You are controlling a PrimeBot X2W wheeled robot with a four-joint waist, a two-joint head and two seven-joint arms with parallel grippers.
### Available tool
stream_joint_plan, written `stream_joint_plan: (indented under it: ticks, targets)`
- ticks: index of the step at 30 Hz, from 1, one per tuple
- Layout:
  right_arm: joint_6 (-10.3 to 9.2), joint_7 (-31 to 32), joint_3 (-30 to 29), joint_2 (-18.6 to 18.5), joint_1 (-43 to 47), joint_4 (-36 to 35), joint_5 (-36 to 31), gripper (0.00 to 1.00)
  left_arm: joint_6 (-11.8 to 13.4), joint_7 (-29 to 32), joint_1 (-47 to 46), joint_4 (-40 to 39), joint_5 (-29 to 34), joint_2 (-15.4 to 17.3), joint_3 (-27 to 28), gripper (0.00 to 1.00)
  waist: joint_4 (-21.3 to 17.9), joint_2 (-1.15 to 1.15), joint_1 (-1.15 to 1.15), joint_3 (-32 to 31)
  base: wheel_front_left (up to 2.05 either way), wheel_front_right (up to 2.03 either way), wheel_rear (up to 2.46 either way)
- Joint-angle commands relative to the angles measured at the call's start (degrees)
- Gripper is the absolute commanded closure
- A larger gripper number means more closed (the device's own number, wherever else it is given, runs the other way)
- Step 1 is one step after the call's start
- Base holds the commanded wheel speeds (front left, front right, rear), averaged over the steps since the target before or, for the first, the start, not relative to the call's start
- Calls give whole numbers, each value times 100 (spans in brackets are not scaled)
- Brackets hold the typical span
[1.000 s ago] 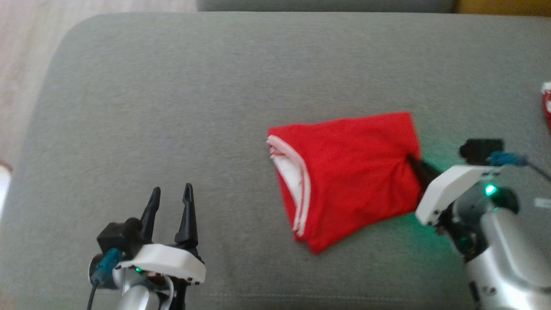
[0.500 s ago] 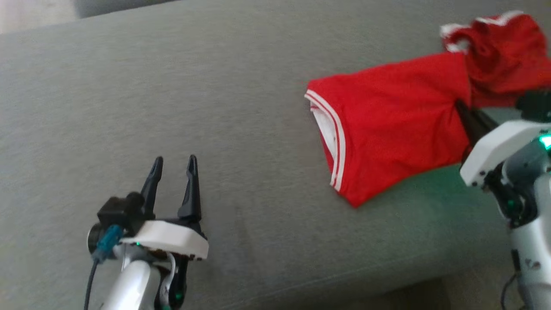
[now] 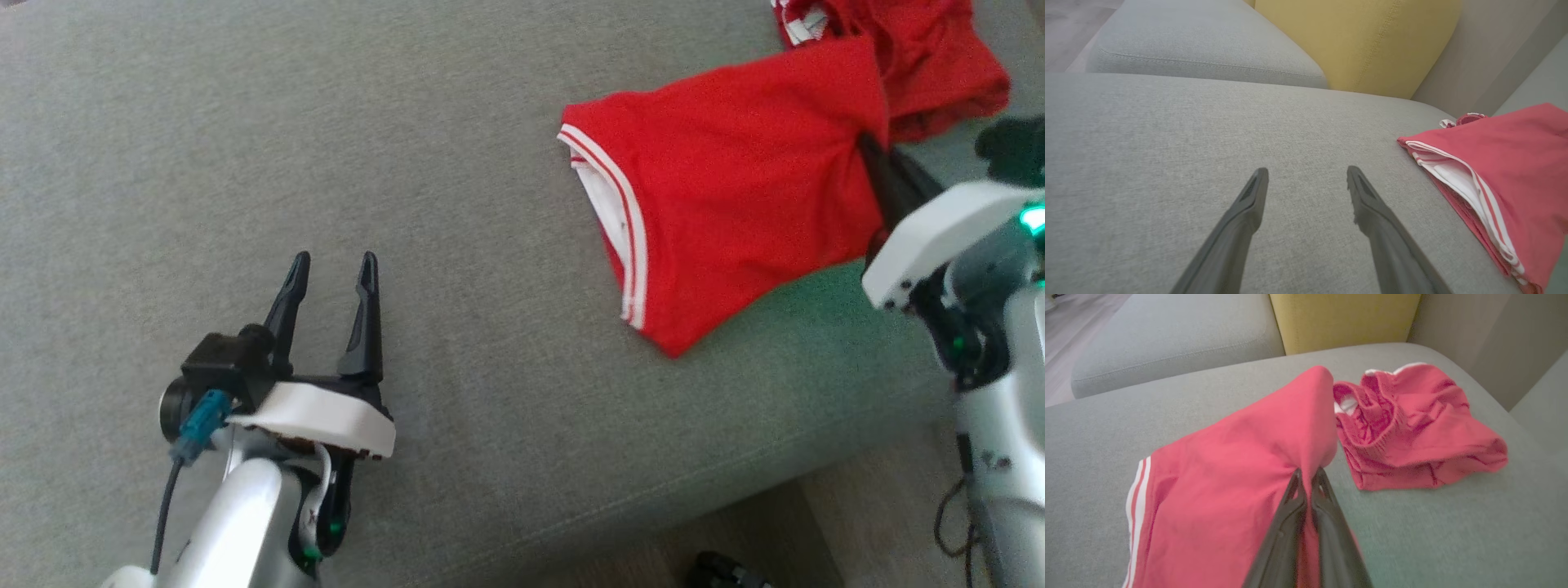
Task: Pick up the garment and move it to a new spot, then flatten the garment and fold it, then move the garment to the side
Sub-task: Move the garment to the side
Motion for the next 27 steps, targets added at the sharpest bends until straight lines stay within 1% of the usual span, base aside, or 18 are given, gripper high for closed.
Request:
stream_joint_plan:
  ticks: [1, 5, 10, 11, 12, 13, 15, 20, 24, 27]
  targets:
    - [37, -81, 20, -74, -348, -159, -99, 100, 25, -10, -153, -208, 23, 96, 177, 0, 87, 0, 0, -7, 0, 0, 0]
    - [37, -58, -113, -131, -860, 152, -346, 100, 33, -30, -185, -225, 4, 82, 179, 0, 240, 0, 0, 9, 0, 0, 0]
    - [37, -60, -546, -338, -1482, 773, -790, 100, 30, -59, -238, -220, -10, 30, 141, 0, 478, 0, 0, 77, 0, 0, 0]
    - [37, -60, -546, -338, -1482, 773, -790, 100, 30, -59, -238, -220, -10, 30, 141, 0, 478, 0, 0, 77, 0, 0, 0]
    - [37, -71, -705, -503, -1658, 993, -962, 100, 29, -72, -249, -212, -16, 14, 132, 0, 572, 0, 0, 112, 0, 0, 0]
    - [37, -71, -705, -503, -1658, 993, -962, 100, 29, -72, -249, -212, -16, 14, 132, 0, 572, 0, 0, 112, 0, 0, 0]
    - [37, -62, -853, -676, -1779, 1156, -1122, 100, 27, -86, -255, -206, -19, 4, 126, 0, 654, 0, 0, 142, 0, 0, 0]
    - [37, 15, -1144, -1078, -1919, 1313, -1493, 100, 12, -114, -275, -198, -17, -23, 95, 0, 810, 0, 0, 203, 0, 0, 0]
    - [37, 94, -1254, -1372, -1959, 1284, -1779, 100, 5, -128, -288, -191, -11, -42, 63, 0, 890, 0, 0, 238, 0, 0, 0]
    - [37, 110, -1318, -1500, -1976, 1233, -1963, 100, 6, -136, -283, -190, -7, -42, 52, 0, 922, 0, 0, 255, 0, 0, 0]
